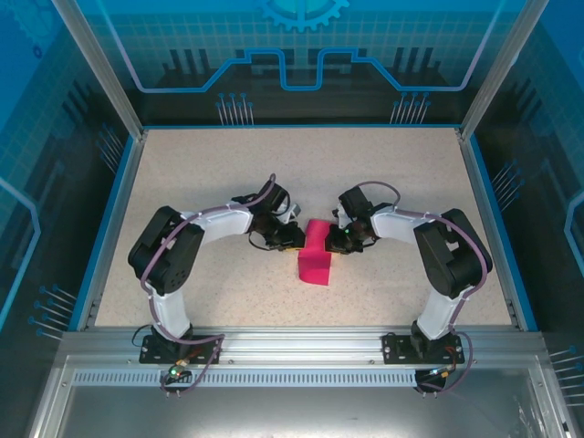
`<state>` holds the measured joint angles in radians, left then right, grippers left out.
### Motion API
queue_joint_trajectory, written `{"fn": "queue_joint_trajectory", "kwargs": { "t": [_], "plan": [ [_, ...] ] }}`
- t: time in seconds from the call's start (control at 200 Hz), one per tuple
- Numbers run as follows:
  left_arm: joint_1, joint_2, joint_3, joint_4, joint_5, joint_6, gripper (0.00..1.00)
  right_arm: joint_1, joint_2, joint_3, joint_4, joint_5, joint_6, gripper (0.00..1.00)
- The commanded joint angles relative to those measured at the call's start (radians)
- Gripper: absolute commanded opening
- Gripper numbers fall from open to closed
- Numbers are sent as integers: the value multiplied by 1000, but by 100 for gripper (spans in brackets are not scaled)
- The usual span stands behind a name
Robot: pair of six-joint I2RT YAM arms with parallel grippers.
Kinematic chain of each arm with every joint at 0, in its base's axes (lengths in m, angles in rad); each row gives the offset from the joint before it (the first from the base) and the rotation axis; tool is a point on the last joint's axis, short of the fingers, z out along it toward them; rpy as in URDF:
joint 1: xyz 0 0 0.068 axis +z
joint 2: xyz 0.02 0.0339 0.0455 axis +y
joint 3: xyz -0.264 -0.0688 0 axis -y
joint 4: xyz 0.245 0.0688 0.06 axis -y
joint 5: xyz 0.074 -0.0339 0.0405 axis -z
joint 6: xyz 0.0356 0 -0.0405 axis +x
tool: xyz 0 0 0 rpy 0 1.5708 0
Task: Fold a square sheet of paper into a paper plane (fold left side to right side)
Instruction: Hold the square sheet of paper at the center of the table.
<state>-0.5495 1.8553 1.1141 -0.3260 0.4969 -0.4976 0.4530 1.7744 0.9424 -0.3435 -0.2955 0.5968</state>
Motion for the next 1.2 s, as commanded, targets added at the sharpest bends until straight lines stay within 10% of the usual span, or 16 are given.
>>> {"fn": "queue_joint_trajectory", "kwargs": {
  "t": [0.0,0.71,1.195],
  "plan": [
    [-35,57,51,48,45,-16,21,19,45,-19,-74,56,-17,10],
    [-62,123,-40,30,-43,-4,21,-14,-128,2,102,-74,-19,11],
    [-66,117,-43,35,-49,-2,21,15,58,79,150,-54,-7,11]
  ]
}}
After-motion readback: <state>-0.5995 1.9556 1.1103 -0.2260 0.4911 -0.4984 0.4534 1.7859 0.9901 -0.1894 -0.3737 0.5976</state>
